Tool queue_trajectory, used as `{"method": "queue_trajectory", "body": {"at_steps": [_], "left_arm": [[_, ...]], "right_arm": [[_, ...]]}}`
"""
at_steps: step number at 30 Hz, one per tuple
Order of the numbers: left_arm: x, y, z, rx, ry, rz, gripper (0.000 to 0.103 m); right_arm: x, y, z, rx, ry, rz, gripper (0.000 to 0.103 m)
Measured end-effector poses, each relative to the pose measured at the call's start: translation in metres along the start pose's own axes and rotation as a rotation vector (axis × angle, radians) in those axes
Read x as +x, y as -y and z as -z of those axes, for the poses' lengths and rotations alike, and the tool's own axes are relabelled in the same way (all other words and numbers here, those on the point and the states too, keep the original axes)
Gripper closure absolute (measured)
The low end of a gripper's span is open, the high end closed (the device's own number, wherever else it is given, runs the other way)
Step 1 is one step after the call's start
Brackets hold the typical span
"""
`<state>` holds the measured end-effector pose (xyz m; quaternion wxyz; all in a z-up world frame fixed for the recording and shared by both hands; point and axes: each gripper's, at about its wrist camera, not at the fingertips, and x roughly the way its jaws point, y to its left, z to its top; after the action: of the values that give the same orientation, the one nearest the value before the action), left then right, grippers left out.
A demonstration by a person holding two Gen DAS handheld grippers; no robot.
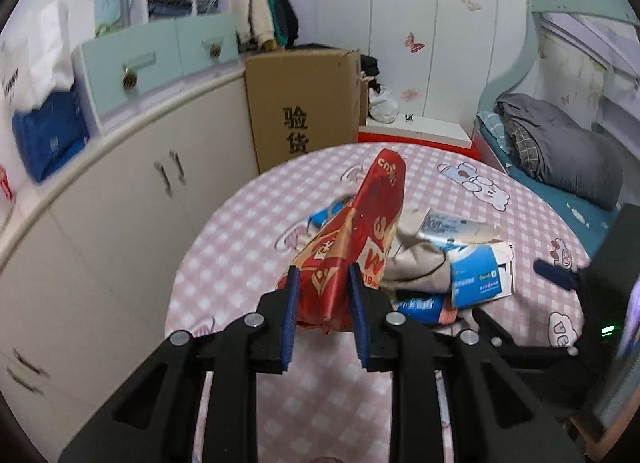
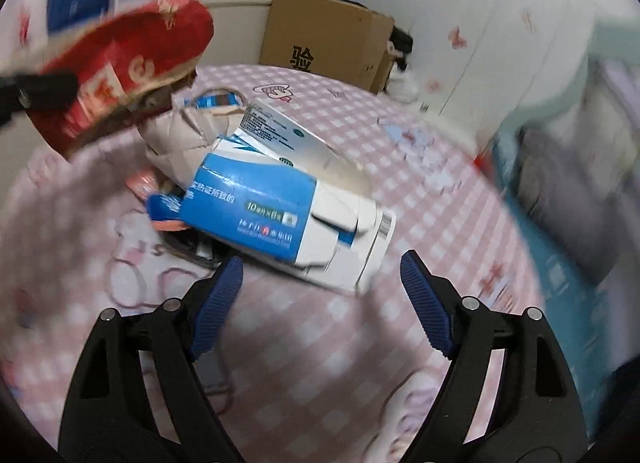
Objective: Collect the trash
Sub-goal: 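Grasp the red snack bag with the left gripper and lift it, then grasp the blue-white toothpaste box with the right gripper while the left holds the red bag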
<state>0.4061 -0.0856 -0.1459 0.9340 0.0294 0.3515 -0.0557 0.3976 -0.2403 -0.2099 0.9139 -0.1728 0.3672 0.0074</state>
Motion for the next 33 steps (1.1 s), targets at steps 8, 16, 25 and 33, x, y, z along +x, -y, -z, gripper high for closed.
{"method": "queue_trajectory", "body": {"at_steps": [8, 16, 25, 33], "left_arm": [[-0.004, -0.004, 0.006, -0.007, -0.003, 0.011, 0.08], [-0.013, -0.009, 0.006, -0.035, 0.01, 0.04, 0.08], [-0.046, -0.035, 0.009, -0.099, 0.067, 0.056, 0.08], [-0.086, -0.097, 0.028, -0.19, 0.122, 0.001, 0.08]], "right_arm": [[0.012, 0.009, -0.002, -0.056, 0.019, 0.012, 0.069], [-0.009, 0.053, 0.001, 0.17, 0.088, -0.077, 0.088], [-0.056, 0.062, -0.011, 0.377, 0.202, -0.143, 0.096], [-0.127, -0.012, -0.044, 0.322, 0.329, -0.305, 0.096]]}}
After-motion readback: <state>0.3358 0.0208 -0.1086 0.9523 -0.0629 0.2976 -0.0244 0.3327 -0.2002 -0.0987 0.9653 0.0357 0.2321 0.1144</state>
